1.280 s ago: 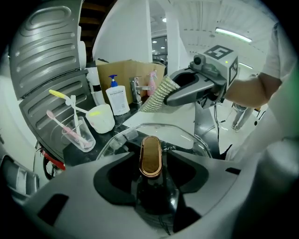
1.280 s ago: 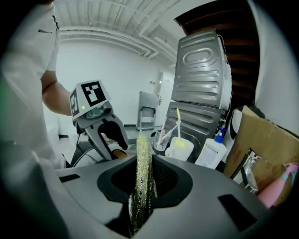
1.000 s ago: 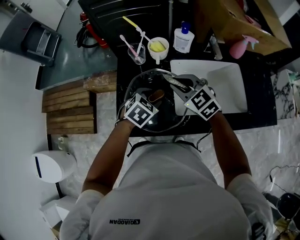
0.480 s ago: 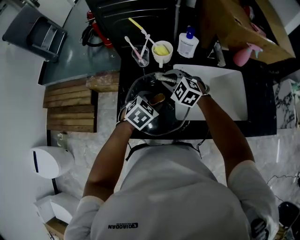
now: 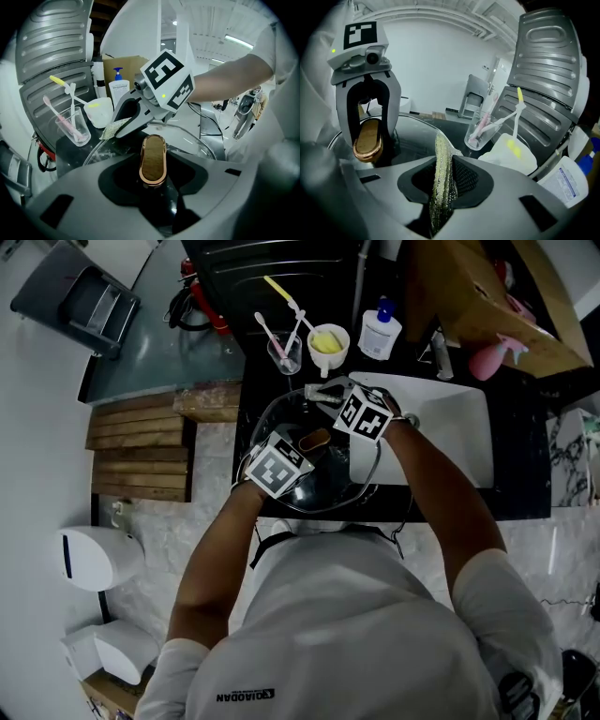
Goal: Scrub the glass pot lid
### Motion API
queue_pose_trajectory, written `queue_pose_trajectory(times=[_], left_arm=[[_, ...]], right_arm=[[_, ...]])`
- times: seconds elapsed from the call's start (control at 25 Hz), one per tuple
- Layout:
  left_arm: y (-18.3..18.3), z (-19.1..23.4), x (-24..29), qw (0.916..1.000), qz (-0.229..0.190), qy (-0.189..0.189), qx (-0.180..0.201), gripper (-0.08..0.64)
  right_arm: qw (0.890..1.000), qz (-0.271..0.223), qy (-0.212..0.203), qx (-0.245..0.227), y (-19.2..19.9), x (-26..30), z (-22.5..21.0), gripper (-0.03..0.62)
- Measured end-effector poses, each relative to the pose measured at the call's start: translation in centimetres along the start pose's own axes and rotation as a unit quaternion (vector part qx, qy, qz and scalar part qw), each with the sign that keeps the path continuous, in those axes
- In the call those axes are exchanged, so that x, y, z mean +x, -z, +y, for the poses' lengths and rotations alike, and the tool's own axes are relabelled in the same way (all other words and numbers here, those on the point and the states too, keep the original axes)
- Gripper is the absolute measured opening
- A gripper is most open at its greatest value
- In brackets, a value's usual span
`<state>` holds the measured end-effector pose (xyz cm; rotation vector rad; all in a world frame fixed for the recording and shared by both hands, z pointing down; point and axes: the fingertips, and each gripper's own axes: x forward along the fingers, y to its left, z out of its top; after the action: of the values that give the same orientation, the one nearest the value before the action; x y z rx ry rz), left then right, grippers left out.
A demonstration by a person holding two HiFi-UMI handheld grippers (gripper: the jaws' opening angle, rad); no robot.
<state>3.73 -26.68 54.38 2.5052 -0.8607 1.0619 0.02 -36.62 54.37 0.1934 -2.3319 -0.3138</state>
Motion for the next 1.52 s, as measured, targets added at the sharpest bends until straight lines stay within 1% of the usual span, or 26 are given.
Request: queue_pose_trajectory(times=[0.12,0.32,0.52,0.72,0.92,1.08,1.52], left_arm=[[-0.3,0.0,-0.1,1.0000,-0.001,0.006,0.003,0.184],[-0.2,-0.1,-0.1,0.9998,0.007,0.019,-0.009,0.184],[-0.1,-0.2,-0.2,0.9997,0.003,0.022,-0.012,0.184],[-0.1,-0.2,0.0,0.9996,0.006,0.024,-0.014,0.184],[0.2,-0.2,0.3,0.9994,0.008,0.028,-0.015,0.181],[0.2,-0.3,0.4,0.9997,0.010,0.021,-0.010,0.179],[0.2,-0.3,0.4,0.9996,0.012,0.025,-0.008,0.179]], right_arm=[[1.000,-0.007,-0.015,0.011,0.2,-0.3,0.5,0.092],[0.999,-0.017,-0.042,0.029,0.5,-0.9,1.7,0.092],[0.998,-0.019,-0.045,0.026,0.6,-2.0,2.8,0.092],[0.999,-0.026,-0.036,0.026,0.7,-2.8,3.3,0.092],[0.998,-0.032,-0.024,0.054,1.2,-3.3,3.9,0.092],[0.998,-0.029,-0.007,0.063,1.8,-4.2,4.2,0.092],[0.994,-0.026,0.043,0.092,2.6,-6.4,5.8,0.092]])
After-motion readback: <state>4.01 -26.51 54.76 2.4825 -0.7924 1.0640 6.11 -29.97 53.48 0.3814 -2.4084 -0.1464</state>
